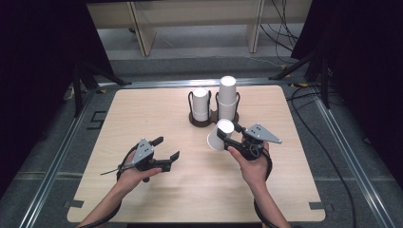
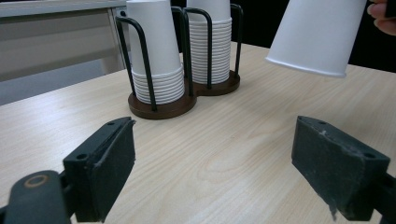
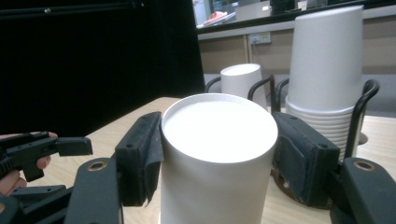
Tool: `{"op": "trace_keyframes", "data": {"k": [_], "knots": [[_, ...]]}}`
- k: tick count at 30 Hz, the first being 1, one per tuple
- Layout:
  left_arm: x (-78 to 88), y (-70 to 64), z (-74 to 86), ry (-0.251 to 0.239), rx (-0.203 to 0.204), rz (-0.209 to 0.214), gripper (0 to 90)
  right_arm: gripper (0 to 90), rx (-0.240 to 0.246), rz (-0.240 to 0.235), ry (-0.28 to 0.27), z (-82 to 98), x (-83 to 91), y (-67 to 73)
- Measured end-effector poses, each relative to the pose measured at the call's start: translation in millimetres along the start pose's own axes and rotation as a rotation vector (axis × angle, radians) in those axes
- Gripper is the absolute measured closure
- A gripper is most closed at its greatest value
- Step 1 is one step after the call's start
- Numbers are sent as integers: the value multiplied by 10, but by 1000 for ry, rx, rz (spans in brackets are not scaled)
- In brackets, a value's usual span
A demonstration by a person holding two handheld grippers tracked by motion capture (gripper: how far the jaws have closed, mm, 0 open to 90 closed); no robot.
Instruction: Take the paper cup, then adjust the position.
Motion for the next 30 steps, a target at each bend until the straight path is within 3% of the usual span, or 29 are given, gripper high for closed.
{"op": "trace_keyframes", "data": {"k": [1,5,7,13,14,22,24,27,28,29,30], "knots": [[20,0,-7,10,-5,-4,132,361,-21,-9,10,8,-3,20],[10,-5,-15,-19,6,2,132,362,-11,-13,1,20,-27,36],[20,-8,-16,10,-7,-5,131,362,-19,-13,7,38,-37,32],[-27,-41,-27,-12,-8,17,131,362,-30,-7,15,51,-27,15],[-5,-62,-37,6,-12,14,131,362,-26,-14,12,40,-47,19],[-72,-81,-32,-7,-5,28,131,362,-27,0,13,47,-26,-19],[-58,-91,-27,11,-10,25,132,362,-33,1,9,53,-6,-37],[-68,-115,-29,-9,-15,38,131,362,-71,2,33,71,-19,-34],[-50,-128,-32,8,-27,35,131,362,-62,-2,32,77,-30,-51],[-43,-148,-35,12,-27,38,131,362,-93,-17,38,82,-34,-49],[-56,-178,-40,-13,-22,51,131,362,-84,-12,38,93,-45,-72]]}}
Point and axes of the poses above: each handheld gripper's, and its own axes: x roughly backward along the jaws, z roughly out of its underside, y roughly to its left, the point moved 3 cm from there along -x, roughly forward along the jaws, and after that the axes turned 6 degrees about z, right-handed, at the moved point
